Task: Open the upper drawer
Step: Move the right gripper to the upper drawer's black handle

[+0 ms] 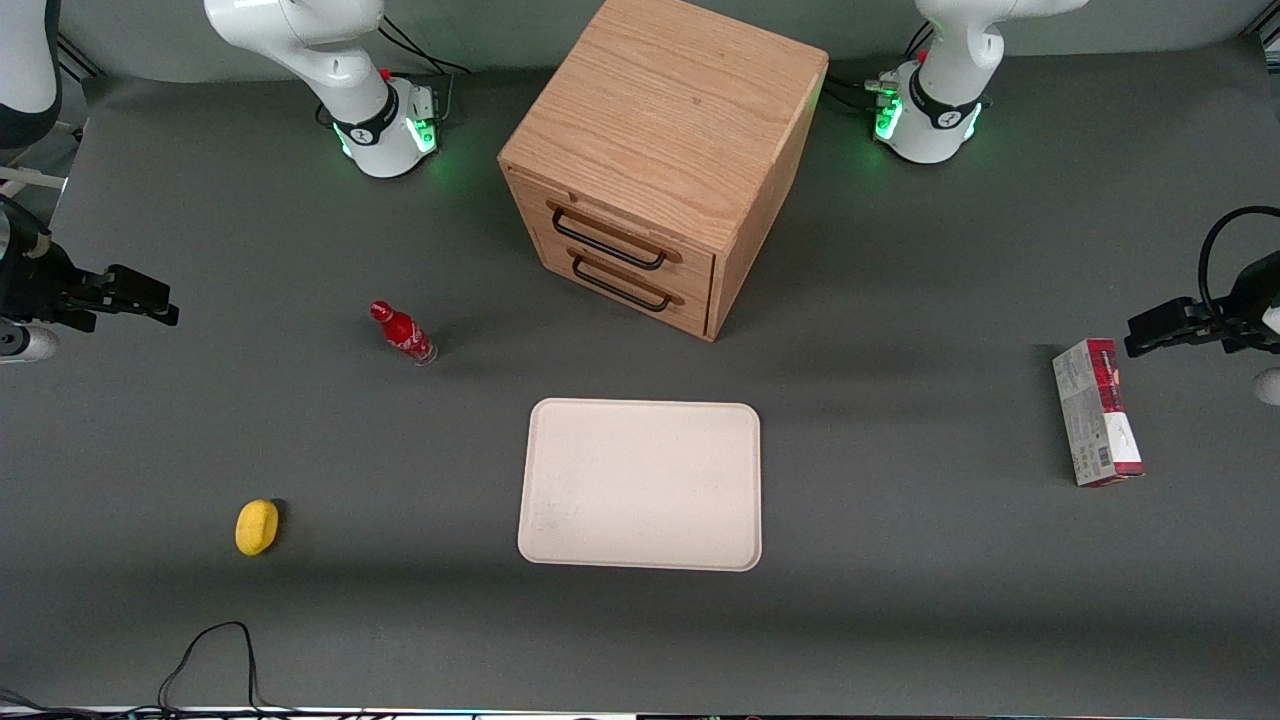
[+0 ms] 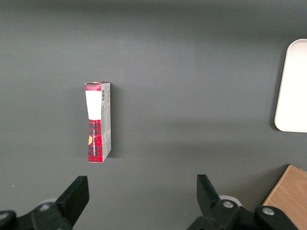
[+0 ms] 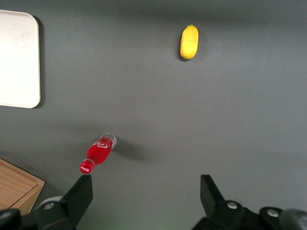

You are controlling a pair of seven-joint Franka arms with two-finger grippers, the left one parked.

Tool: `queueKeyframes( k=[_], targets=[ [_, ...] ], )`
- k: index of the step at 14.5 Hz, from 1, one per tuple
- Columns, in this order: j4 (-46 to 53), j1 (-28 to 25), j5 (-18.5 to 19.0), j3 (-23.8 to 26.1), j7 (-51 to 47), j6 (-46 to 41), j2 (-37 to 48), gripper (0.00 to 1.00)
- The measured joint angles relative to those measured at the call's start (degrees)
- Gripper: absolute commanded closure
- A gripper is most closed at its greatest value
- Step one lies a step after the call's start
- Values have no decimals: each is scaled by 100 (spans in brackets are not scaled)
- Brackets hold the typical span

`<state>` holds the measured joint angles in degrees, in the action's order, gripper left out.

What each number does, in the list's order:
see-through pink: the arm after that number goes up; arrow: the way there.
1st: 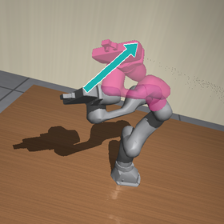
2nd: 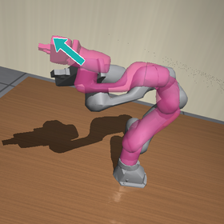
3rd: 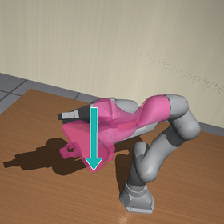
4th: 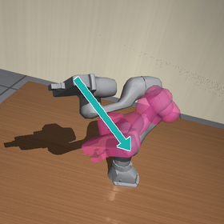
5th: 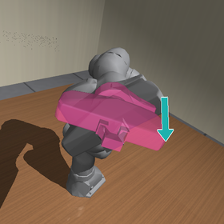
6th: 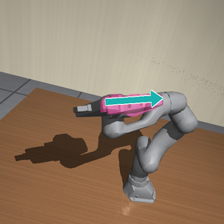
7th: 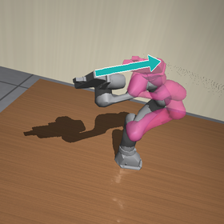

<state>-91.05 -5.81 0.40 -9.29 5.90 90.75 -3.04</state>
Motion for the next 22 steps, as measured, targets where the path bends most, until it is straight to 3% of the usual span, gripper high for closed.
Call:
queueKeyframes(
  k=[8,13,17,22],
  targets=[
    [137,5,-1,43,0,-47,-78,0],
    [565,-180,-24,682,-1,-165,-479,0],
    [894,-888,-33,916,-1,-178,-761,0],
    [1014,-2380,-37,957,-9,-181,-993,0]
  ],
)
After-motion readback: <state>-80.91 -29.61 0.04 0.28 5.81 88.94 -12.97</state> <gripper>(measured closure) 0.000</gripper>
